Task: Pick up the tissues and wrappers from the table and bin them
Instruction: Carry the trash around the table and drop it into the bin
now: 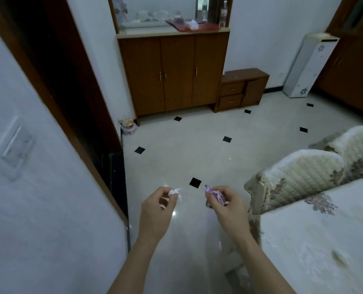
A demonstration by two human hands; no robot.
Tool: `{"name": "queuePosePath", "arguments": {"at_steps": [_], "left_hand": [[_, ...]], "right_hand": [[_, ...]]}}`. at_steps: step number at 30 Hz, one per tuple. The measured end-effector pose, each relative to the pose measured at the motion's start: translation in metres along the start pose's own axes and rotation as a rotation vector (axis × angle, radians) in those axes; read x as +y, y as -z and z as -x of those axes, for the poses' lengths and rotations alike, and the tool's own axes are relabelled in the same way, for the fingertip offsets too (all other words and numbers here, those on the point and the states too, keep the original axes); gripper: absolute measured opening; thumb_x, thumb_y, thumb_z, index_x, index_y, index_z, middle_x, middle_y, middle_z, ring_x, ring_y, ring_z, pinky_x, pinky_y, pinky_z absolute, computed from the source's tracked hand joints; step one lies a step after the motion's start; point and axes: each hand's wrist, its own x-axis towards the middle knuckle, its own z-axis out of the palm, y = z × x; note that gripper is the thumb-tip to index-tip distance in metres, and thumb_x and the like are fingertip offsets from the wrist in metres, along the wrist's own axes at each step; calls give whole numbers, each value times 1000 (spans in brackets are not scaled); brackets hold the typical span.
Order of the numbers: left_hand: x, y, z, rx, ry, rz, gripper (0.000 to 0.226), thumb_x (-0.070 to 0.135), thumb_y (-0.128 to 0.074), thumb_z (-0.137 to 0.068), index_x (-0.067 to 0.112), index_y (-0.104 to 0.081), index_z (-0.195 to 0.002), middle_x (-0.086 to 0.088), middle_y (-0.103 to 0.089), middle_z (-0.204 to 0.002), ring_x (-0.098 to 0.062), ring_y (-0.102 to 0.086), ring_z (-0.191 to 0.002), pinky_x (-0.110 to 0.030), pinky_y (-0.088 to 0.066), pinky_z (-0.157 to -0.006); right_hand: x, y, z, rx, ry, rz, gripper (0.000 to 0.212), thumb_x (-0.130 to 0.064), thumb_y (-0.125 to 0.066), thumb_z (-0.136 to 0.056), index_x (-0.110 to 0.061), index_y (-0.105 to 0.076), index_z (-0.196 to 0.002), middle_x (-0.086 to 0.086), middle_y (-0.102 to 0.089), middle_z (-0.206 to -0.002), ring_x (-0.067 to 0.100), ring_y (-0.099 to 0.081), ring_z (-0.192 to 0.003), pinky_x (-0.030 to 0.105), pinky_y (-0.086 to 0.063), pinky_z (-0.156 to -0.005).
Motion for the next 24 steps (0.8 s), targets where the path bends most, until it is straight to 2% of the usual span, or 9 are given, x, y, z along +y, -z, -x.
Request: {"name": "queuePosePath", "arguments": {"at_steps": [6,11,12,15,17,21,24], "left_hand": [[-21,-16,-71,-35,-2,-11,19,24,-66,-92,40,-66,-82,15,-69,-79,-12,-63,-71,-25,-50,-58],[-36,-50,-160,-62,15,-30,11,25,-65,-92,33,-70,-86,16,-69,-80,-10,-63,-73,-24,-50,-60],[-38,-60,-180,-66,15,-30,11,26,-66,-92,33,-69,-85,15,-70,-80,-11,-63,-72,-26,-51,-61],[-31,-92,-242,-103,2,-51,15,26,-65,-92,35,-66,-80,18,-71,-80,-9,-63,-69,-26,-51,-60],[-21,-112,-281,-128,1,-53,18,25,-64,-93,37,-65,-79,23,-70,-80,-8,-63,-69,-22,-50,-59],[-6,-148,-351,-143,-33,-30,18,22,-65,-92,35,-65,-80,23,-71,-81,-6,-64,-71,-16,-48,-59],[-1,-171,-392,-175,-50,-14,14,22,-64,-93,30,-66,-81,20,-73,-82,-7,-65,-71,-20,-50,-60]], "right_hand": [[9,-26,-72,40,-43,-22,5,-17,-73,-86,-17,-70,-83,1,-73,-67,14,-71,-65,42,-58,-71],[16,-36,-161,73,-41,-59,5,-15,-73,-87,-13,-70,-84,0,-71,-67,10,-70,-64,25,-55,-64],[18,-36,-182,80,-47,-62,5,-15,-73,-87,-13,-70,-83,1,-71,-67,11,-71,-64,25,-55,-64],[24,-35,-248,99,-76,-60,6,-21,-74,-86,-21,-71,-81,2,-72,-72,21,-72,-72,44,-60,-74],[23,-30,-289,102,-85,-62,6,-24,-74,-84,-23,-72,-79,1,-72,-73,23,-72,-73,51,-59,-77],[10,-16,-363,148,-80,-98,9,-23,-74,-85,-19,-71,-78,1,-71,-72,18,-72,-70,50,-59,-80],[3,-7,-405,189,-69,-101,10,-22,-74,-86,-17,-70,-78,1,-71,-71,17,-72,-68,47,-60,-78]]}}
